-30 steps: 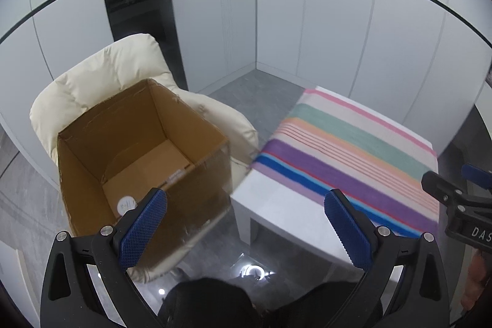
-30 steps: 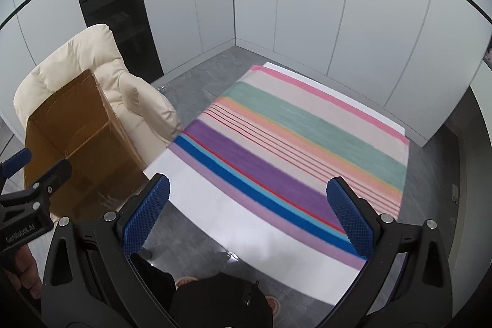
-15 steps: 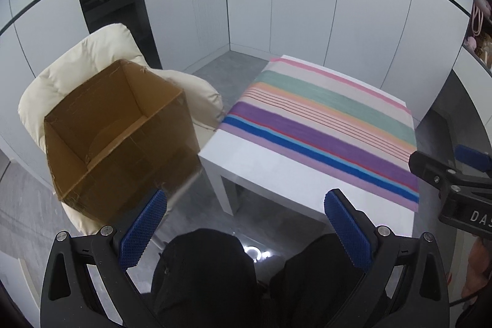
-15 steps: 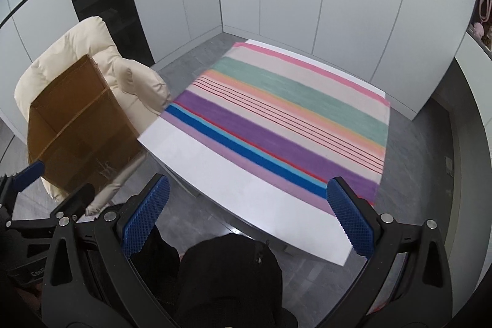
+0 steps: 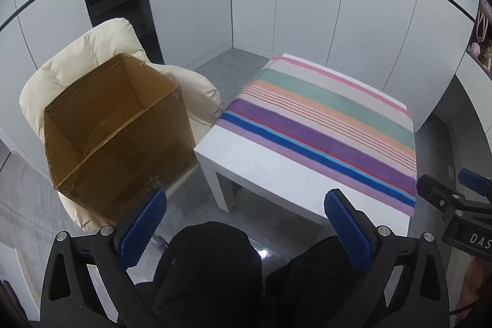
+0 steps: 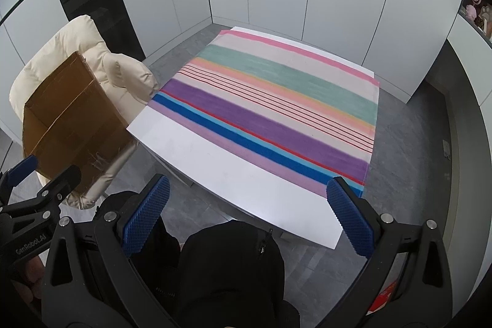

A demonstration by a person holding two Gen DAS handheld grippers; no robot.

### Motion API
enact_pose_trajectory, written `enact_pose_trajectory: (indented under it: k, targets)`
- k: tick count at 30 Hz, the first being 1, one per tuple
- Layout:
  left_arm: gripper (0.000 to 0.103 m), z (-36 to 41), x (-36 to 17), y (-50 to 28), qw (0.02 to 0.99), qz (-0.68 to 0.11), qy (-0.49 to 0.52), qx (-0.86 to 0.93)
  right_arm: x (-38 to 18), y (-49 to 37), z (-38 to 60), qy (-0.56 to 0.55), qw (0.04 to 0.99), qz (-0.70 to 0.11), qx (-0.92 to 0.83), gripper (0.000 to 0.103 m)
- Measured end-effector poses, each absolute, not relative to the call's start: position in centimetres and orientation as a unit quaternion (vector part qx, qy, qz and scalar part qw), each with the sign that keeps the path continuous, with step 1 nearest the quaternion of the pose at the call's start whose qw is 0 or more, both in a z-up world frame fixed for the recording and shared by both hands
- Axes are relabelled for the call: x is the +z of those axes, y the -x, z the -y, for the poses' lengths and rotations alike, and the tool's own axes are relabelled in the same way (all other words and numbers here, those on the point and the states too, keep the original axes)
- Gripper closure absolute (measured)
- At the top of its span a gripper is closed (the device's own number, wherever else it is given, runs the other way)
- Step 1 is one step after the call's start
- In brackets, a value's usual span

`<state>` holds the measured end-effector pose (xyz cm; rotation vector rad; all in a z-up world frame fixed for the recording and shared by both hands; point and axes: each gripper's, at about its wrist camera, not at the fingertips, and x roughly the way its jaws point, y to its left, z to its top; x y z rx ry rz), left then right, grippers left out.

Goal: Organize objects

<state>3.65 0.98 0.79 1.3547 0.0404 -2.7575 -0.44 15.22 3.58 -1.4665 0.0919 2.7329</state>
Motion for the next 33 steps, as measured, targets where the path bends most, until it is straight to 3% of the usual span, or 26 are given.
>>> enact_pose_trajectory:
  k: [33]
  targets:
    - [0.000, -2.2, 1.2, -4.3, 0.004, 0.007, -0.428, -0.904, 3.4, 0.0, -15.9, 0.473, 0.025, -0.032, 0.880, 0.000]
